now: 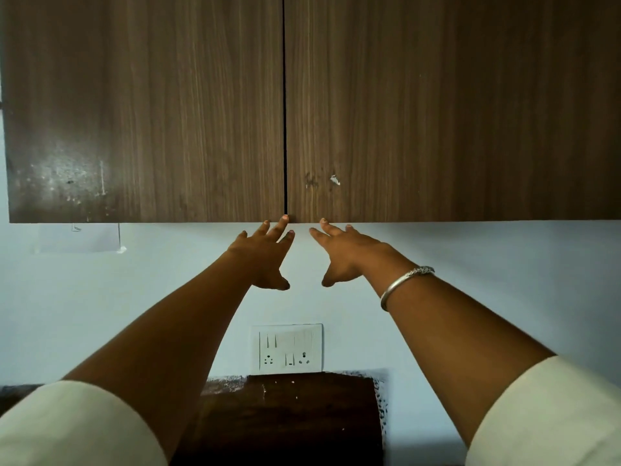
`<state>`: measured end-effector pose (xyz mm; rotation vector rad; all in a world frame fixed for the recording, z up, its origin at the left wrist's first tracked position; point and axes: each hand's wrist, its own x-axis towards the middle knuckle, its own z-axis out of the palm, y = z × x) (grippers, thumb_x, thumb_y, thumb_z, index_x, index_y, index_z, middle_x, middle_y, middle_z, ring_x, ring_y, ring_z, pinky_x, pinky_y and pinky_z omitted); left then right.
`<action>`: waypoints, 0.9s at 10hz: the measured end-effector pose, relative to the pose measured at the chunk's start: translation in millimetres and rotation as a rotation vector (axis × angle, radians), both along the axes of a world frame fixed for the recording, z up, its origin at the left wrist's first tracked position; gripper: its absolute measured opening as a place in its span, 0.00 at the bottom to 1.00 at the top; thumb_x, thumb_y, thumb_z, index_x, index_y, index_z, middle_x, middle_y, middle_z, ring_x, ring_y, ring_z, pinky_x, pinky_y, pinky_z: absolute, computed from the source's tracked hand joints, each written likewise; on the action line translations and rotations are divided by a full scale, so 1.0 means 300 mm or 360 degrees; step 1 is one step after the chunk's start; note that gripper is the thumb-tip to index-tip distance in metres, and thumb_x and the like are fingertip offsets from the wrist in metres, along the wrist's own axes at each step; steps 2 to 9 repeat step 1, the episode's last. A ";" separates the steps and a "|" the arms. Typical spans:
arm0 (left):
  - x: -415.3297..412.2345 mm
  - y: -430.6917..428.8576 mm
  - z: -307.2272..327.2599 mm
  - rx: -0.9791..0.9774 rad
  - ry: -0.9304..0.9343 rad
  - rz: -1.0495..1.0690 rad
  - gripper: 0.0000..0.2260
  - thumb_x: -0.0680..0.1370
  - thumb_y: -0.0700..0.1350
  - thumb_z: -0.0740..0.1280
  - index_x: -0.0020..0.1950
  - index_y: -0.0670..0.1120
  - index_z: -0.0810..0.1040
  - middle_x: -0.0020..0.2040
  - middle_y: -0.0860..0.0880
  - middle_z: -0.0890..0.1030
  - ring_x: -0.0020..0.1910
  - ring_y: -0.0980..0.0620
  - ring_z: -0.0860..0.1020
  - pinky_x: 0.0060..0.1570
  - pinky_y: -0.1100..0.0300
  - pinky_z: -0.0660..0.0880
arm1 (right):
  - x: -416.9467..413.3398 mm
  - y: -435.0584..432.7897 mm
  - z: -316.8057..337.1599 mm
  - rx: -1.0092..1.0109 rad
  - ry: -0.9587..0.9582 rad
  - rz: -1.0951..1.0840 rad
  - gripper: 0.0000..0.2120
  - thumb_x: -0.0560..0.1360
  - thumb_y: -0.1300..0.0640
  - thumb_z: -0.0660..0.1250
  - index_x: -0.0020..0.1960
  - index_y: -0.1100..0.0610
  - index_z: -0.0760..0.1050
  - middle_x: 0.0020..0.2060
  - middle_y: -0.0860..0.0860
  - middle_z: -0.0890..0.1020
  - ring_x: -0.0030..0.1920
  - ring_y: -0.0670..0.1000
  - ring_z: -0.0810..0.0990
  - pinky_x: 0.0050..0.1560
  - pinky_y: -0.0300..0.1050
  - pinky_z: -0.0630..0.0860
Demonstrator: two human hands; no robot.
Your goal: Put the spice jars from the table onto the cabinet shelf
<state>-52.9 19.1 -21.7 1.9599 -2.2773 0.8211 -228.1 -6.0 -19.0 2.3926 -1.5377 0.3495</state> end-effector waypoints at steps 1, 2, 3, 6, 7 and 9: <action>0.031 0.036 0.001 -0.0052 -0.0072 0.0005 0.45 0.72 0.60 0.66 0.76 0.47 0.40 0.76 0.46 0.34 0.76 0.42 0.42 0.72 0.40 0.54 | -0.044 0.024 -0.020 -0.0006 -0.0001 -0.0038 0.51 0.69 0.50 0.73 0.76 0.48 0.38 0.77 0.47 0.41 0.76 0.60 0.40 0.70 0.62 0.56; 0.031 0.036 0.001 -0.0052 -0.0072 0.0005 0.45 0.72 0.60 0.66 0.76 0.47 0.40 0.76 0.46 0.34 0.76 0.42 0.42 0.72 0.40 0.54 | -0.044 0.024 -0.020 -0.0006 -0.0001 -0.0038 0.51 0.69 0.50 0.73 0.76 0.48 0.38 0.77 0.47 0.41 0.76 0.60 0.40 0.70 0.62 0.56; 0.031 0.036 0.001 -0.0052 -0.0072 0.0005 0.45 0.72 0.60 0.66 0.76 0.47 0.40 0.76 0.46 0.34 0.76 0.42 0.42 0.72 0.40 0.54 | -0.044 0.024 -0.020 -0.0006 -0.0001 -0.0038 0.51 0.69 0.50 0.73 0.76 0.48 0.38 0.77 0.47 0.41 0.76 0.60 0.40 0.70 0.62 0.56; 0.031 0.036 0.001 -0.0052 -0.0072 0.0005 0.45 0.72 0.60 0.66 0.76 0.47 0.40 0.76 0.46 0.34 0.76 0.42 0.42 0.72 0.40 0.54 | -0.044 0.024 -0.020 -0.0006 -0.0001 -0.0038 0.51 0.69 0.50 0.73 0.76 0.48 0.38 0.77 0.47 0.41 0.76 0.60 0.40 0.70 0.62 0.56; 0.031 0.036 0.001 -0.0052 -0.0072 0.0005 0.45 0.72 0.60 0.66 0.76 0.47 0.40 0.76 0.46 0.34 0.76 0.42 0.42 0.72 0.40 0.54 | -0.044 0.024 -0.020 -0.0006 -0.0001 -0.0038 0.51 0.69 0.50 0.73 0.76 0.48 0.38 0.77 0.47 0.41 0.76 0.60 0.40 0.70 0.62 0.56; 0.031 0.036 0.001 -0.0052 -0.0072 0.0005 0.45 0.72 0.60 0.66 0.76 0.47 0.40 0.76 0.46 0.34 0.76 0.42 0.42 0.72 0.40 0.54 | -0.044 0.024 -0.020 -0.0006 -0.0001 -0.0038 0.51 0.69 0.50 0.73 0.76 0.48 0.38 0.77 0.47 0.41 0.76 0.60 0.40 0.70 0.62 0.56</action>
